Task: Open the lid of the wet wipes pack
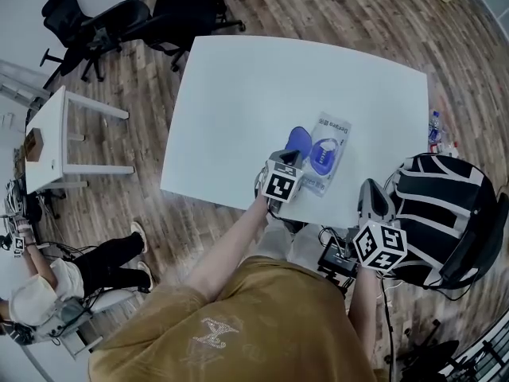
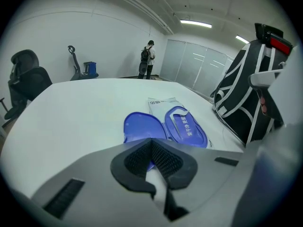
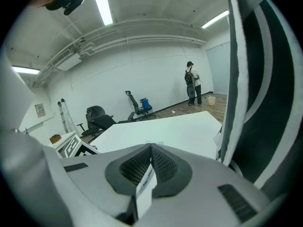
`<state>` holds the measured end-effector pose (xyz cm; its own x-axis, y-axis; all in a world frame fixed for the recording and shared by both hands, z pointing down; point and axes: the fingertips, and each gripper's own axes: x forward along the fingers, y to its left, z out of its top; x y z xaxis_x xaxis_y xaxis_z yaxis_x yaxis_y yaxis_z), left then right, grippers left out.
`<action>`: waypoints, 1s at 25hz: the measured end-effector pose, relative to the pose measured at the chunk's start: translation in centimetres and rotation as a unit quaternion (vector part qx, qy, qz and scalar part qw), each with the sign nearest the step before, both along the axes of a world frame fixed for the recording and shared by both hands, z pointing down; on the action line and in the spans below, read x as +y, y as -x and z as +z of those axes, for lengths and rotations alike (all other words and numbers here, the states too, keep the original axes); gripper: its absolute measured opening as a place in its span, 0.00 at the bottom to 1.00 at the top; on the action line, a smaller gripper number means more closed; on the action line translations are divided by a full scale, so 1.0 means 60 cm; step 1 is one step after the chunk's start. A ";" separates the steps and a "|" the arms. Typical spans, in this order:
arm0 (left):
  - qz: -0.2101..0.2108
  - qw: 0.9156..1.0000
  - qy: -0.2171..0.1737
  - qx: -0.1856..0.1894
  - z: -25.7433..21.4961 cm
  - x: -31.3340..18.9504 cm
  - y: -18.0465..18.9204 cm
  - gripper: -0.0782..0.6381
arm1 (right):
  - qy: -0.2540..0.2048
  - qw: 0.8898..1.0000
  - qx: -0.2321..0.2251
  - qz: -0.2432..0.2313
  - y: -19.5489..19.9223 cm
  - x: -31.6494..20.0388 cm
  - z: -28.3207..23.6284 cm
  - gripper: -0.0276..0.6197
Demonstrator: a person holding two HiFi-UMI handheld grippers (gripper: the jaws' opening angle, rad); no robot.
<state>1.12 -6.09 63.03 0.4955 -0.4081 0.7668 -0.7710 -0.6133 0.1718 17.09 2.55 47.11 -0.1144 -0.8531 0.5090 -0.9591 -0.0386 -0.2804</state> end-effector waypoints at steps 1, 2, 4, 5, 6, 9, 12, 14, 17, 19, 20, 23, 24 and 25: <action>-0.001 1.000 0.003 0.001 0.001 0.001 0.000 0.12 | -0.002 1.000 0.006 -0.002 -0.001 -0.002 -0.002 0.06; 0.000 1.000 0.006 0.002 0.001 0.000 -0.001 0.12 | -0.007 1.000 0.012 -0.003 -0.002 -0.005 -0.005 0.06; 0.002 1.000 0.003 0.007 -0.007 -0.003 -0.001 0.12 | -0.021 1.000 0.023 -0.003 -0.003 -0.011 -0.016 0.06; 0.002 1.000 -0.004 0.011 -0.015 -0.006 0.000 0.12 | -0.029 0.999 0.029 -0.004 -0.002 -0.017 -0.022 0.06; 0.000 1.000 -0.016 0.017 -0.026 -0.009 0.001 0.12 | -0.036 0.999 0.035 -0.006 -0.001 -0.023 -0.028 0.06; -0.009 0.997 -0.057 0.042 -0.070 -0.021 0.004 0.12 | -0.057 0.997 0.044 -0.003 -0.003 -0.042 -0.050 0.06; -0.022 0.994 -0.088 0.063 -0.111 -0.030 0.008 0.12 | -0.083 0.995 0.050 0.013 -0.013 -0.053 -0.072 0.06; -0.036 0.991 -0.107 0.075 -0.137 -0.034 0.016 0.12 | -0.106 0.992 0.057 0.032 -0.022 -0.055 -0.086 0.06; -0.056 0.983 -0.142 0.098 -0.184 -0.034 0.030 0.12 | -0.138 0.986 0.079 0.053 -0.033 -0.053 -0.111 0.06; -0.063 0.976 -0.166 0.125 -0.228 -0.030 0.036 0.12 | -0.161 0.979 0.107 0.056 -0.037 -0.050 -0.134 0.06; -0.065 0.972 -0.177 0.142 -0.253 -0.026 0.039 0.12 | -0.173 0.976 0.120 0.059 -0.039 -0.048 -0.147 0.06; -0.073 0.957 -0.211 0.187 -0.330 -0.014 0.051 0.12 | -0.205 0.966 0.140 0.067 -0.045 -0.042 -0.187 0.06; -0.077 0.952 -0.222 0.197 -0.353 -0.012 0.055 0.12 | -0.214 0.963 0.147 0.069 -0.047 -0.041 -0.198 0.06; -0.082 0.947 -0.234 0.203 -0.373 -0.011 0.060 0.12 | -0.222 0.960 0.157 0.071 -0.049 -0.040 -0.208 0.06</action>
